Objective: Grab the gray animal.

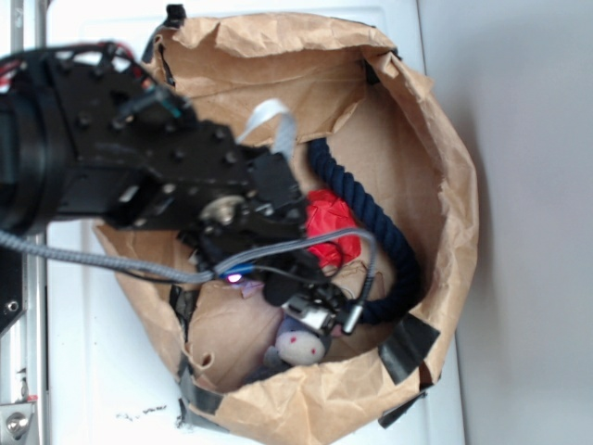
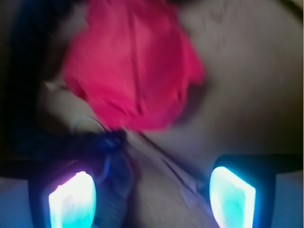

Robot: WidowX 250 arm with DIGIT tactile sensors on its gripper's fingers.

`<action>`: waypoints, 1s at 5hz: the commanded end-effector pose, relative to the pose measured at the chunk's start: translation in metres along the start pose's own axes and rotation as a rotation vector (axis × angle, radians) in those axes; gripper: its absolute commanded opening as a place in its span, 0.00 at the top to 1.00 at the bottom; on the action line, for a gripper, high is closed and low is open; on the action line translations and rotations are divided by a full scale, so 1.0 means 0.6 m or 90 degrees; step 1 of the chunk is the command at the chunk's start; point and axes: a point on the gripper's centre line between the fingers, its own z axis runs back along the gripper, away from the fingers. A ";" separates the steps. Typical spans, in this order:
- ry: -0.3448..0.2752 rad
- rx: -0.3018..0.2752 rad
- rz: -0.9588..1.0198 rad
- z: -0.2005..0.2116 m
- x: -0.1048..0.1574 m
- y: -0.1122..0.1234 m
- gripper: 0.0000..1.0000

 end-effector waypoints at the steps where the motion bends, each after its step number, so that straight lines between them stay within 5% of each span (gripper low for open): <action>1: 0.040 -0.041 0.004 0.058 0.043 -0.118 0.00; 2: 0.082 -0.031 0.027 0.062 0.050 -0.136 0.00; 4: 0.089 0.040 -0.006 0.026 -0.084 -0.011 0.00; 5: 0.077 0.034 -0.052 0.016 -0.146 0.023 0.00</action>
